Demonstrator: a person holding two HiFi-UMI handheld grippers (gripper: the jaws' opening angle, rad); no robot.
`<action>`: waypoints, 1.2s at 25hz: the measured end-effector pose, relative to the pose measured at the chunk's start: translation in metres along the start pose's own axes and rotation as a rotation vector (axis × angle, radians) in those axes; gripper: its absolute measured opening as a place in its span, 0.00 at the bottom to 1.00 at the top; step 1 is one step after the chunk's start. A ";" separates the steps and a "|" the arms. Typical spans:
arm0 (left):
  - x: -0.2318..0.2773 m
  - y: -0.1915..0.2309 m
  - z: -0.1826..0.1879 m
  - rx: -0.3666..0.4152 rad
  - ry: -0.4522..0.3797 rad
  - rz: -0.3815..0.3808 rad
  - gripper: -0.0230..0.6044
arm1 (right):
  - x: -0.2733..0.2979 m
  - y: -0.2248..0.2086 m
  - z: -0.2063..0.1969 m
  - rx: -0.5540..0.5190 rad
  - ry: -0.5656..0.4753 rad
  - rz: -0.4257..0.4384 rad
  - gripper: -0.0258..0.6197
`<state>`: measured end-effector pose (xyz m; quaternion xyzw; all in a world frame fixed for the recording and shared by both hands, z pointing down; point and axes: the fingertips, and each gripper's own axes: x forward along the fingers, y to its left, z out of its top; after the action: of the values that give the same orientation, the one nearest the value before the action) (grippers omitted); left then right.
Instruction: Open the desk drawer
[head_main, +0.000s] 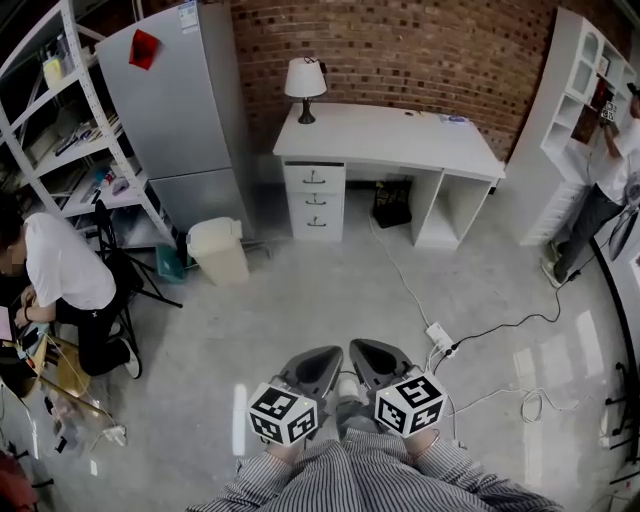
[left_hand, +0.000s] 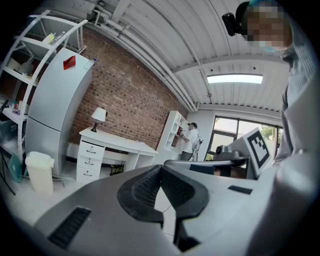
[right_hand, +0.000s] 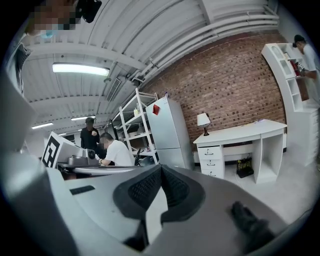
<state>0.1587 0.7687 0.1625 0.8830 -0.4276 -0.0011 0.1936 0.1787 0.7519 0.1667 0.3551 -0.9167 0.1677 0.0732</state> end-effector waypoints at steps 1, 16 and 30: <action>0.011 0.008 0.007 0.004 -0.004 0.001 0.05 | 0.010 -0.011 0.008 0.000 -0.004 0.005 0.06; 0.177 0.132 0.110 0.010 -0.094 0.081 0.05 | 0.144 -0.165 0.108 -0.038 -0.004 0.089 0.06; 0.223 0.187 0.095 -0.037 0.002 0.080 0.05 | 0.211 -0.205 0.098 0.048 0.044 0.111 0.06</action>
<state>0.1433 0.4628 0.1754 0.8615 -0.4622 -0.0006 0.2101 0.1603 0.4422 0.1812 0.3017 -0.9288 0.2013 0.0755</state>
